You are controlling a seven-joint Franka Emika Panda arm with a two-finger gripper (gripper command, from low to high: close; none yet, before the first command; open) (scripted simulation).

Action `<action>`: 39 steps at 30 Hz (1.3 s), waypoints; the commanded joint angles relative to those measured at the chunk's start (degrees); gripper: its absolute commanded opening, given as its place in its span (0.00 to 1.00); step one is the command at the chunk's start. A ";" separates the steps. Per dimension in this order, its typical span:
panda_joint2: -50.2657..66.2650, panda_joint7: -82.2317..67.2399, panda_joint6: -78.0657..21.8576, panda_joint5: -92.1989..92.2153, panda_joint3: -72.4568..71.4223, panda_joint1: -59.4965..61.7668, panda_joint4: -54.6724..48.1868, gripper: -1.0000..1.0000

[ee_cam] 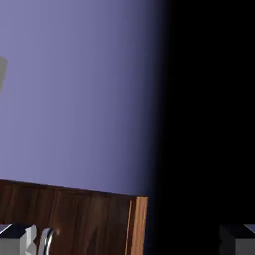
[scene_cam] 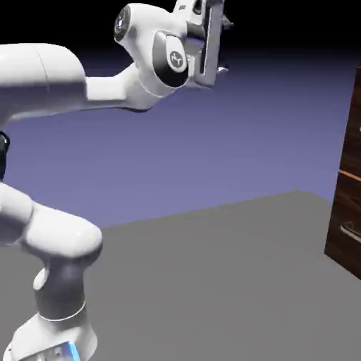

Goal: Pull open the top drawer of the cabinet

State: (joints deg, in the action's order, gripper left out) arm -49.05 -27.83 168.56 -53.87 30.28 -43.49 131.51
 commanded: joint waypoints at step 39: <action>-22.67 -97.18 -7.53 -74.49 41.87 -59.18 -40.78 0.50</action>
State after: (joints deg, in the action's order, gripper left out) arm -71.72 -125.00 161.03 -128.35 72.16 -102.67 90.73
